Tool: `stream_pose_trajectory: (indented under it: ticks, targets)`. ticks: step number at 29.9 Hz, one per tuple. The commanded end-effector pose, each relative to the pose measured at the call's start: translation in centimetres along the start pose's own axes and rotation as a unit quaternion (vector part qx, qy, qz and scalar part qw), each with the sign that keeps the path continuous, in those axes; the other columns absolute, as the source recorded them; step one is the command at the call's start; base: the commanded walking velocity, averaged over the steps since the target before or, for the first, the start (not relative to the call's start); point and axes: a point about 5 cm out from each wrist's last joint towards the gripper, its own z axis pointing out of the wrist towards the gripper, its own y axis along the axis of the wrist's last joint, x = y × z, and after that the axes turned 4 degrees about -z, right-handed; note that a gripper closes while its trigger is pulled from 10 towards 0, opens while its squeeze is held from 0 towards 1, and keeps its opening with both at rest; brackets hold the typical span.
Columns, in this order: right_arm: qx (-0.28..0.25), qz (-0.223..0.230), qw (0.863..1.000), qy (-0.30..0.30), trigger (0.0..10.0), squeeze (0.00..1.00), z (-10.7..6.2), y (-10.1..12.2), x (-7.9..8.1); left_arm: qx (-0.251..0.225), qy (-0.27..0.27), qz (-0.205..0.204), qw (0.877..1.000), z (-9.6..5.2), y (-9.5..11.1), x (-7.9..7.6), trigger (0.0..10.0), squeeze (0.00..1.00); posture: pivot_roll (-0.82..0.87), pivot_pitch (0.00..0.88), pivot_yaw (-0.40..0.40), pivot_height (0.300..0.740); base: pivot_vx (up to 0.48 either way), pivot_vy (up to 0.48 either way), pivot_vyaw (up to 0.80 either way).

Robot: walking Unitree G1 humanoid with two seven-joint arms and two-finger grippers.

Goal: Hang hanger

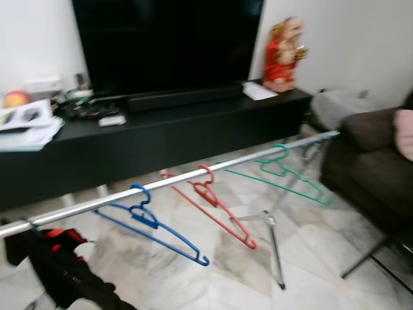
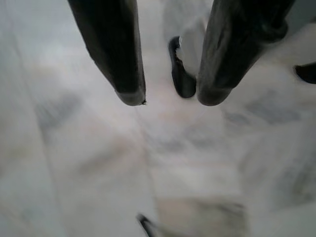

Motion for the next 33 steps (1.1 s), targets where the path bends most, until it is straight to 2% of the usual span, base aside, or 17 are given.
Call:
stream_pose_trajectory:
  ticks: [1, 27, 33]
  targets:
    - [-0.001, -0.002, 1.000, -0.008, 10.0, 0.00, -0.08, 0.29, -0.64, -0.037, -0.022, -0.003, 0.999, 0.20, 2.04, -1.47, 10.0, 0.00, 0.02, 0.000, -0.048, 0.740, 0.000, 0.000, -0.73]
    - [-0.004, 0.001, 1.000, -0.005, 10.0, 0.00, -0.09, 0.37, -0.68, -0.039, -0.029, -0.001, 0.999, 0.20, 2.12, -1.62, 10.0, 0.00, 0.02, 0.000, -0.051, 0.740, 0.000, 0.000, -0.73]
    - [-0.009, 0.005, 1.000, -0.009, 10.0, 0.00, -0.11, 0.44, -0.78, -0.040, -0.032, 0.003, 0.999, 0.20, 2.18, -1.71, 10.0, 0.00, 0.02, 0.000, -0.054, 0.740, 0.000, 0.000, -0.08]
